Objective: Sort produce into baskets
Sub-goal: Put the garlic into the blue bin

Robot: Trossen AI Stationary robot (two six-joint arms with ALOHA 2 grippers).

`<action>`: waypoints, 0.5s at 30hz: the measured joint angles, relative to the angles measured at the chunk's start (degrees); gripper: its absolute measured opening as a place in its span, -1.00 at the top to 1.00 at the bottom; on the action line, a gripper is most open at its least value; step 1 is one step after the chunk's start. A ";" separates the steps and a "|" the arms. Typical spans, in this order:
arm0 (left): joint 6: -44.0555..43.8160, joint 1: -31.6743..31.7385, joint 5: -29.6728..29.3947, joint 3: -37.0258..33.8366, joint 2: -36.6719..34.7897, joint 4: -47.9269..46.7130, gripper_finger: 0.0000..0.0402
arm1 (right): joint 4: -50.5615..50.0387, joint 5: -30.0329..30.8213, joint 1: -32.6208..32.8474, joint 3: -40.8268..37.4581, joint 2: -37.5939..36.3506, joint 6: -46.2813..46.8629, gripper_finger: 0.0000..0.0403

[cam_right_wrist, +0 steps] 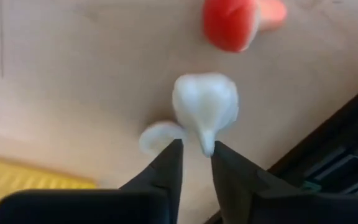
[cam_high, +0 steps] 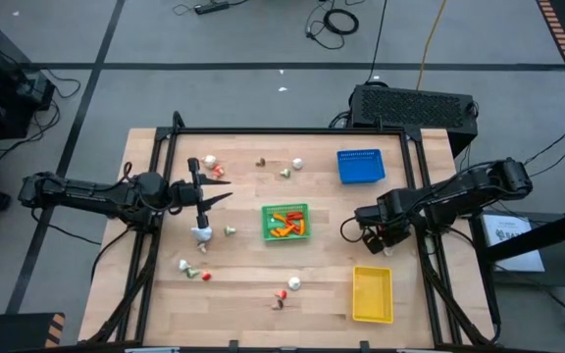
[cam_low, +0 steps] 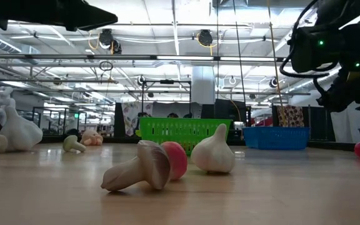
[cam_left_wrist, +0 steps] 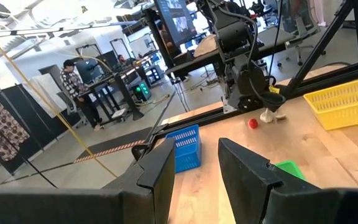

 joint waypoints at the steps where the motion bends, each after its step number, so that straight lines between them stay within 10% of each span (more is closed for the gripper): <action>1: 0.00 0.00 -0.01 0.00 0.00 0.00 0.34 | -0.27 -0.30 0.00 0.56 0.00 -1.05 0.71; 15: 0.04 0.00 -0.01 0.00 0.00 0.11 0.34 | -3.80 6.12 -0.72 12.01 -0.02 -4.75 0.99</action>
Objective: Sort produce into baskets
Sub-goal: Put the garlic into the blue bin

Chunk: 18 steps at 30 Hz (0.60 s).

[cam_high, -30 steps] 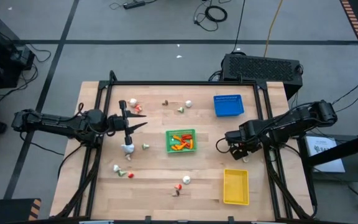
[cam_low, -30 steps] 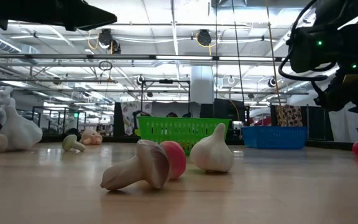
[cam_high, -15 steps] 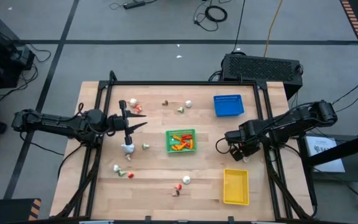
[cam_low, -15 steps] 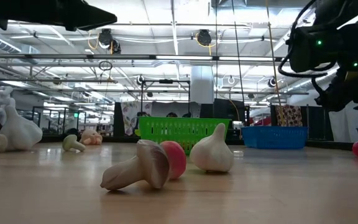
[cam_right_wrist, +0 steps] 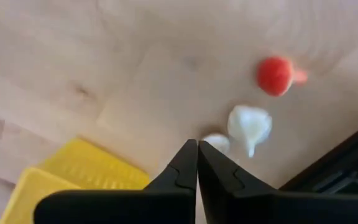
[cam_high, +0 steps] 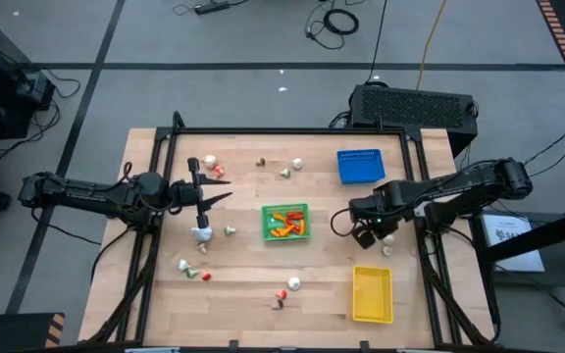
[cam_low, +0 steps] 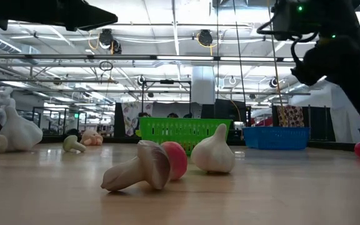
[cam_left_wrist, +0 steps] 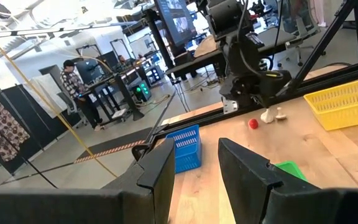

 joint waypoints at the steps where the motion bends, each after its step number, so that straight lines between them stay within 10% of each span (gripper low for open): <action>1: 0.00 -0.01 0.00 0.00 0.00 0.00 0.34 | -0.08 1.46 0.00 0.00 0.00 0.10 0.99; 18: 0.00 -0.01 0.02 0.00 0.00 -0.31 0.34 | -2.84 -1.57 0.00 -5.81 0.04 4.69 0.23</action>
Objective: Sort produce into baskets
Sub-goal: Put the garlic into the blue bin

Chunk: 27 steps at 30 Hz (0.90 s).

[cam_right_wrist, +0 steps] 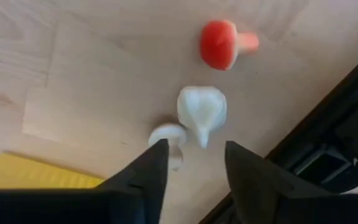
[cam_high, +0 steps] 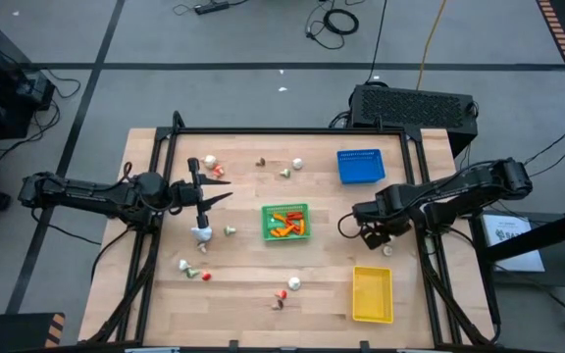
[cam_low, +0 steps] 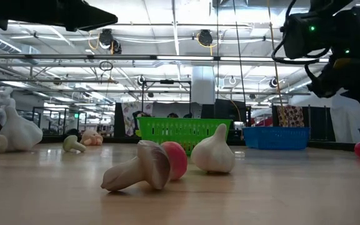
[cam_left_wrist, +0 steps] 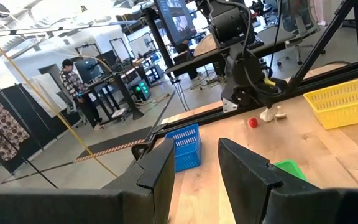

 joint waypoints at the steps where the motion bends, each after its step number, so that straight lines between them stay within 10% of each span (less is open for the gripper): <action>1: 0.00 0.01 0.00 0.00 0.00 0.00 0.34 | -0.05 -0.49 0.00 -0.40 0.00 0.24 0.18; 27: -0.01 0.01 0.02 0.00 -0.02 -0.26 0.34 | 6.76 -1.72 0.13 -5.49 0.04 3.12 0.30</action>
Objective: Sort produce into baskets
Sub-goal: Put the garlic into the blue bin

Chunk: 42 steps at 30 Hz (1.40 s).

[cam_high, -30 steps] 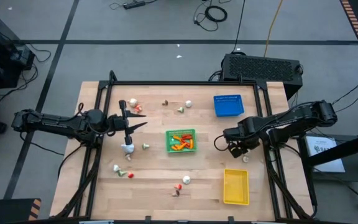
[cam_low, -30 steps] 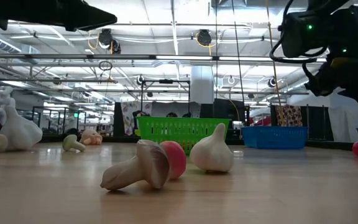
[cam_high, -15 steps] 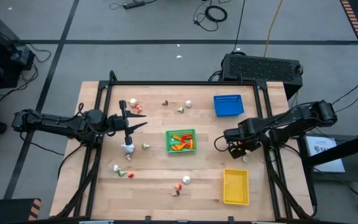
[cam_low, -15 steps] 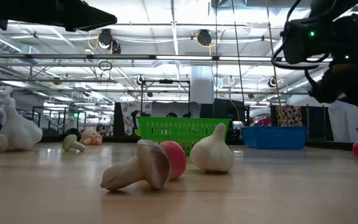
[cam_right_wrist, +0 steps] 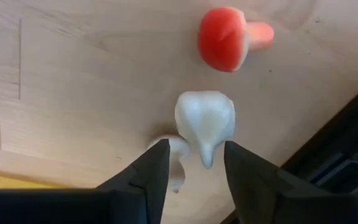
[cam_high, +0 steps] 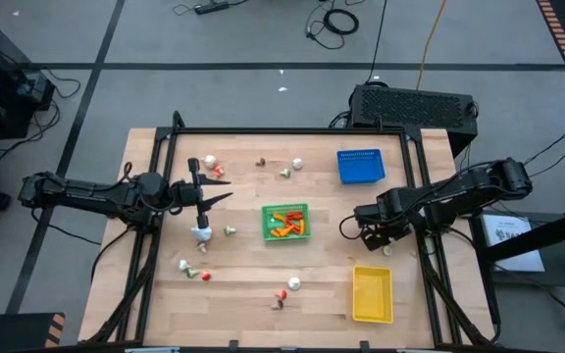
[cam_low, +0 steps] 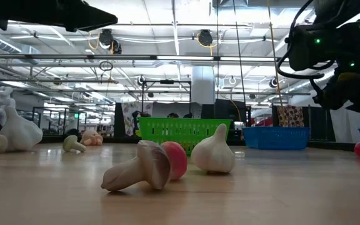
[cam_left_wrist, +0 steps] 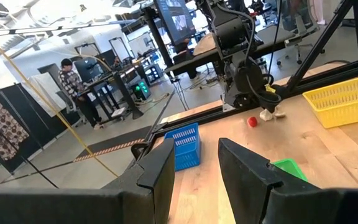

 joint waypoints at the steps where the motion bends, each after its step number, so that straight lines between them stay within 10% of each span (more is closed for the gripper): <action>1: -0.02 -0.02 0.00 0.00 0.00 0.00 0.34 | 0.00 0.00 0.00 0.00 0.00 0.00 0.33; 17: -0.02 -0.02 0.01 0.00 0.02 0.02 0.34 | -0.07 0.00 0.00 0.00 0.00 -2.20 0.97; 29: 0.00 0.01 0.02 0.00 0.02 0.06 0.34 | -4.25 1.17 -1.74 11.27 -0.02 -6.74 0.99; 42: 0.40 -0.02 0.02 0.02 0.00 2.09 0.34 | -6.24 25.38 -16.73 21.27 -0.04 -24.57 1.00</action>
